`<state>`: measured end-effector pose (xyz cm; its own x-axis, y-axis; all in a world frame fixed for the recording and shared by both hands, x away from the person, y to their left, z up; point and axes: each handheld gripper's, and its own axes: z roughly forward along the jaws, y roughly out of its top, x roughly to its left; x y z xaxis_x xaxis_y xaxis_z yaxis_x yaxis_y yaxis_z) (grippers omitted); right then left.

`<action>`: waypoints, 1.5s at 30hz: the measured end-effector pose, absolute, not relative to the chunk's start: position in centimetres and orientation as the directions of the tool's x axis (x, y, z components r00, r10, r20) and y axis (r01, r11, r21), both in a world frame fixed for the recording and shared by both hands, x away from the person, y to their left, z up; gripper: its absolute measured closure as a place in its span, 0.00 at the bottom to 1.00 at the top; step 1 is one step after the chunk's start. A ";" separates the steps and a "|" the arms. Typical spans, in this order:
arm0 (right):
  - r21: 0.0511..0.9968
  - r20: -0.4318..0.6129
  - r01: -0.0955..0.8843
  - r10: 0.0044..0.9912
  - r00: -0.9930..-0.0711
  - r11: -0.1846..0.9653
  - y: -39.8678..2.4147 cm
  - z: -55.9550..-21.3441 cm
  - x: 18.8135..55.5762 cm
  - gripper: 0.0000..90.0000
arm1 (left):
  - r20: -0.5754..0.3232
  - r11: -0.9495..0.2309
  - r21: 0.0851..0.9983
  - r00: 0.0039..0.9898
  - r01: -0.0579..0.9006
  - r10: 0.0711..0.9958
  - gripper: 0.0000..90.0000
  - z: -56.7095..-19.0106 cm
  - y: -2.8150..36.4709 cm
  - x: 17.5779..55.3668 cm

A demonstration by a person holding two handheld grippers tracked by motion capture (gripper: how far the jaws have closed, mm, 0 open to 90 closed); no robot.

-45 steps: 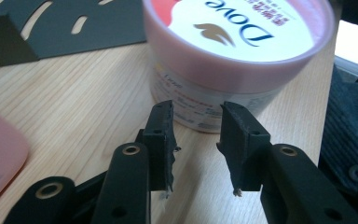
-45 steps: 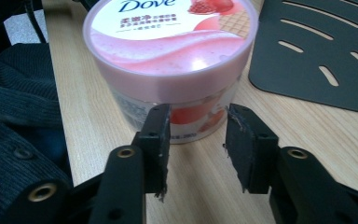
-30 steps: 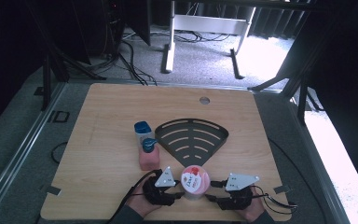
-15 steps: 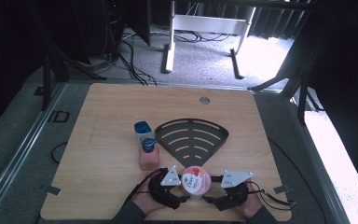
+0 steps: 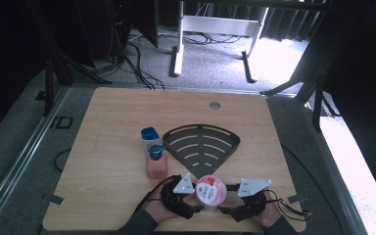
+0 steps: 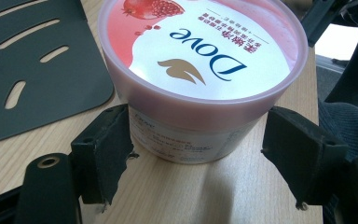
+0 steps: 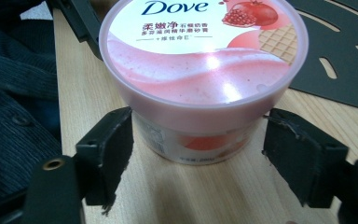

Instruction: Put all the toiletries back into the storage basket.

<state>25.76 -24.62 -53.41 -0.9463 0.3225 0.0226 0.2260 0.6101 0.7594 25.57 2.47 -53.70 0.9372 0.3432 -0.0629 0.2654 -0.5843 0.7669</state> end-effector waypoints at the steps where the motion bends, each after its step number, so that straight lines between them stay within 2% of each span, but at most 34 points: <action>1: 0.758 0.020 0.225 0.322 -0.946 0.613 -24.6 -53.4 25.8 0.24 | -0.057 -0.587 0.767 0.938 0.260 0.341 0.26 -53.7 2.4 25.6; 20: 0.754 0.036 0.244 0.333 -0.942 0.610 -25.3 -53.2 26.2 0.22 | 0.004 -0.609 0.764 0.943 0.211 0.332 0.25 -53.4 1.3 25.7; 45: 0.759 0.016 0.241 0.353 -0.936 0.604 -25.7 -52.4 25.9 0.21 | 0.023 -0.610 0.768 0.943 0.196 0.331 0.25 -52.2 0.8 25.7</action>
<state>25.93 -25.65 -52.37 -0.9356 0.3526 0.0162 0.2409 0.6043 0.7595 25.69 0.75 -52.17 0.9432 0.3314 0.0227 0.1958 -0.6099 0.7679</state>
